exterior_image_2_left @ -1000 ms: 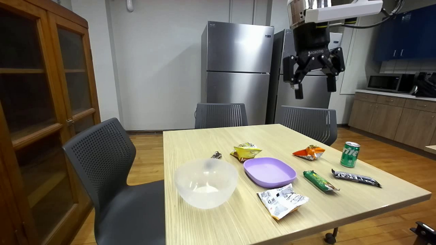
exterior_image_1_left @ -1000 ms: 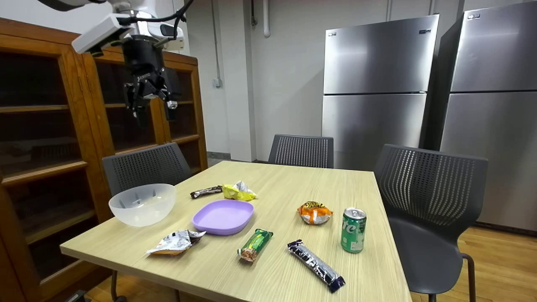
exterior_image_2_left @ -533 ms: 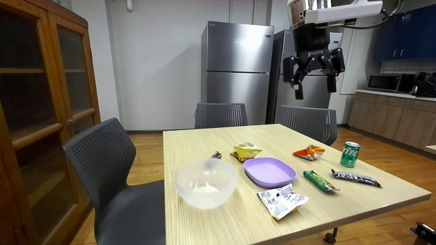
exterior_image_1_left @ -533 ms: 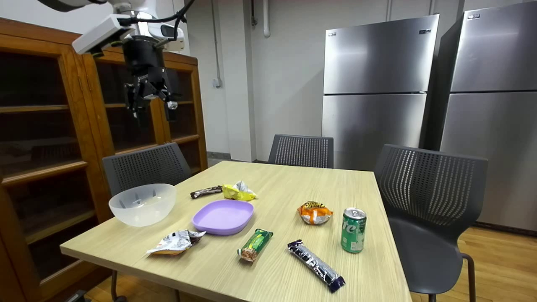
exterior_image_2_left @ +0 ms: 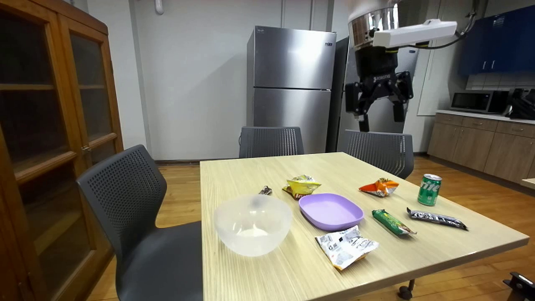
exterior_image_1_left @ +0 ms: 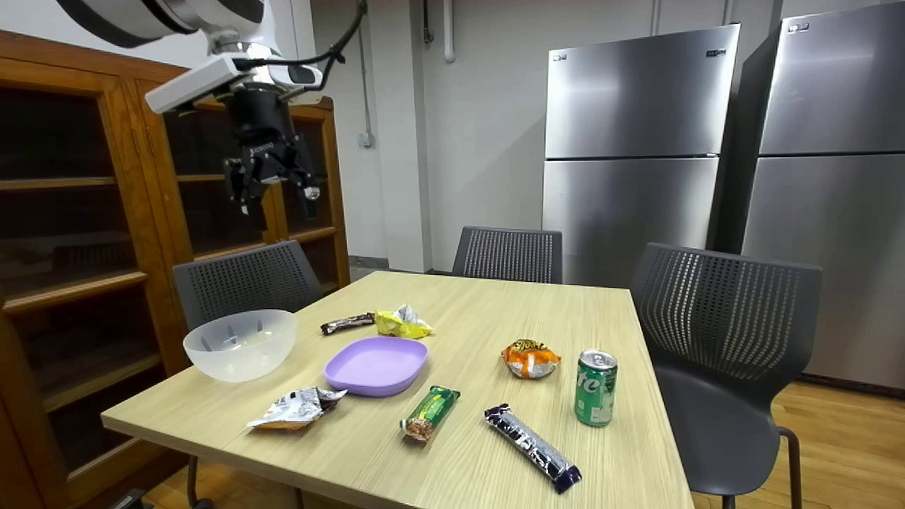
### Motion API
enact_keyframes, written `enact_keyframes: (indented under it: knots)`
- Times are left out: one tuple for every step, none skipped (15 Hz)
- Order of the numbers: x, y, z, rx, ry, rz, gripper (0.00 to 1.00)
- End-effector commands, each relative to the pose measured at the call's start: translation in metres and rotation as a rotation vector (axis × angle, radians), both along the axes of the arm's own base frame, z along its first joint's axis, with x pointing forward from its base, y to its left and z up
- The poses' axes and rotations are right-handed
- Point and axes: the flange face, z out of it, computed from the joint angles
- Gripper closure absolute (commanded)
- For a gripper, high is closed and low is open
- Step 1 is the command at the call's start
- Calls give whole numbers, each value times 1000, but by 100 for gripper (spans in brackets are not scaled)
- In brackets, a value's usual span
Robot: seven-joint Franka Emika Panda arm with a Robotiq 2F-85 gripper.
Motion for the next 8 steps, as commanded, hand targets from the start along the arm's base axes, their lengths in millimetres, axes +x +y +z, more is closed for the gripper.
enact_keyframes:
  knots:
    - [26, 5, -34, -12, 26, 196, 0]
    - [29, 6, -43, -12, 29, 249, 0]
    - [33, 6, -52, -12, 33, 302, 0]
    - [36, 7, -59, -7, 39, 354, 0]
    - [39, 8, -66, -1, 42, 406, 0]
    - [41, 10, -71, 1, 45, 457, 0]
    - [43, 10, -76, 10, 49, 507, 0]
    - [44, 11, -81, 19, 55, 558, 0]
